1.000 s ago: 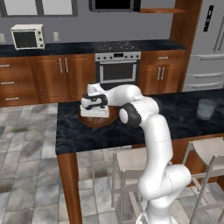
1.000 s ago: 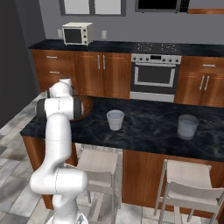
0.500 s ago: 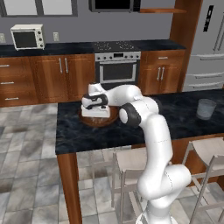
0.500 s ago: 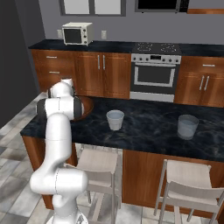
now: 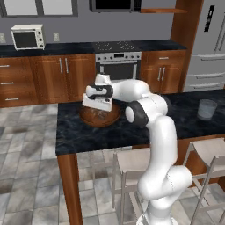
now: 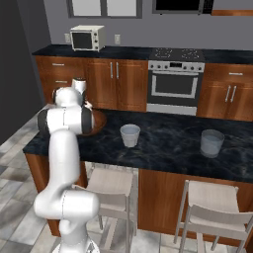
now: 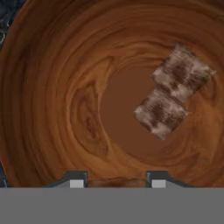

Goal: There are four ice cubes in the ice bowl. Place two ice cubes in each glass of water.

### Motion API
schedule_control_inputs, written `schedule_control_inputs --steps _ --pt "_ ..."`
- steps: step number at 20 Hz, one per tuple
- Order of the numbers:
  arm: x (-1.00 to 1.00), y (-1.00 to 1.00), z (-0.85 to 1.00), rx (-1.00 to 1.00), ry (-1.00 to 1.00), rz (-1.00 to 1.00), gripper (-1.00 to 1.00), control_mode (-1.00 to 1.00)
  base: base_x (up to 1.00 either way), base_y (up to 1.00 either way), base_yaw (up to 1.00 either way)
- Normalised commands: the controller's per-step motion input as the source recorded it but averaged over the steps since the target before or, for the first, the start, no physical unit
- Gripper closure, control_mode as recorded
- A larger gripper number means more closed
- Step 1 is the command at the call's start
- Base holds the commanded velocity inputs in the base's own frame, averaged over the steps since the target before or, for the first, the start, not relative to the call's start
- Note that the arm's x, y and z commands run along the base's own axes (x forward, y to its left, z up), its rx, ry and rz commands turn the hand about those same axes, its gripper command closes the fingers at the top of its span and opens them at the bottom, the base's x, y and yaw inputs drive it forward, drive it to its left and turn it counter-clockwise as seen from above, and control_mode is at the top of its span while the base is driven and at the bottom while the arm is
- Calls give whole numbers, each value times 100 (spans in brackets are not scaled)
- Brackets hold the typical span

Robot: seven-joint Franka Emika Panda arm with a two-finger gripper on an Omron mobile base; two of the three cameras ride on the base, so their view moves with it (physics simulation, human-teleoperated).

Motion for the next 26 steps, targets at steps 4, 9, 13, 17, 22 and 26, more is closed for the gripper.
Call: schedule_control_inputs --steps 4,9,13,17,22,26 --pt "-49 -32 69 8 -45 -2 100 -100 0 0 0" --pt "-96 -69 42 -1 -51 -6 100 -100 0 0 0" --pt "-100 -82 58 -8 -27 -8 100 -100 0 0 0" --pt "-83 -78 85 -7 -3 -10 100 -100 0 0 0" --pt "-44 -80 100 -2 10 -10 100 -100 0 0 0" --pt "-40 -99 62 -3 20 -10 100 -100 0 0 0"
